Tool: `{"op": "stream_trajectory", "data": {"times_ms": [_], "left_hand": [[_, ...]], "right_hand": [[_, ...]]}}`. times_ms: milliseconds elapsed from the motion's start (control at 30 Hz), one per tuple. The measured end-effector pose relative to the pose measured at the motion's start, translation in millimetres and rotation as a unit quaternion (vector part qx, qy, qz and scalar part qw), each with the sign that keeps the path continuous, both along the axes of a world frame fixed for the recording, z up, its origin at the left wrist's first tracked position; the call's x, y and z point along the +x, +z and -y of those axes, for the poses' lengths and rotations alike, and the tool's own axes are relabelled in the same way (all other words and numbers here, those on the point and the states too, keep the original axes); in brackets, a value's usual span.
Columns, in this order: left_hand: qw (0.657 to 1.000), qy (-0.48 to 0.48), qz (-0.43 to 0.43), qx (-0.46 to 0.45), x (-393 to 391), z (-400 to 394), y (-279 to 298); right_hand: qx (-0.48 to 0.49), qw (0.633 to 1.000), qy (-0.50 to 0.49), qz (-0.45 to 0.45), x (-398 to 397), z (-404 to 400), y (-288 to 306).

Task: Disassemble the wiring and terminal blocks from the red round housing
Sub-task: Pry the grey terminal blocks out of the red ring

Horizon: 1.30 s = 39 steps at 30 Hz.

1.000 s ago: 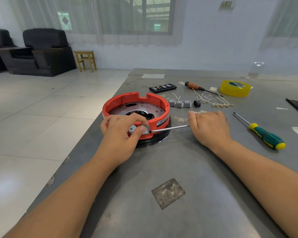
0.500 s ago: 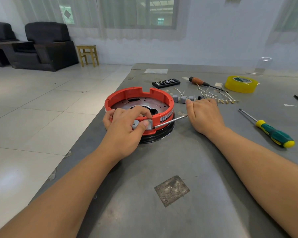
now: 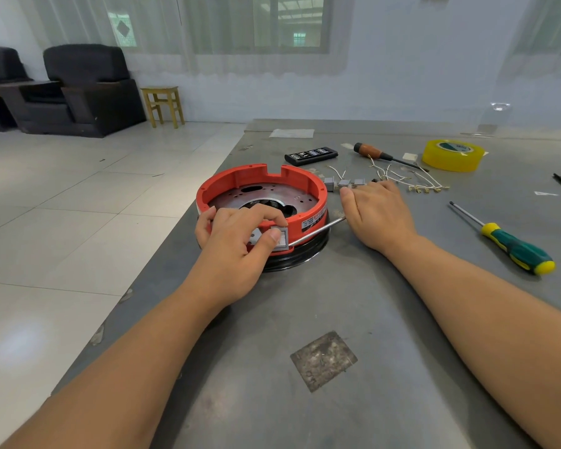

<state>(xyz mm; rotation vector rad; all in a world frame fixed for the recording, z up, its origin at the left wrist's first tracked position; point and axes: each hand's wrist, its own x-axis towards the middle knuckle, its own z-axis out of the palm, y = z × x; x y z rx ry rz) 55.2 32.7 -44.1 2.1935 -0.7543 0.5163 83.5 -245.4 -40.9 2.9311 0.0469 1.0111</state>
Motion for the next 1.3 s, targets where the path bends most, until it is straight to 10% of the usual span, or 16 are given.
{"op": "stream_trajectory", "data": {"times_ms": [1300], "left_hand": [[1.0,0.024,0.012,-0.013,-2,0,-1]], "right_hand": [[-0.02,0.96,-0.243,-0.135,-94,31,1]]}}
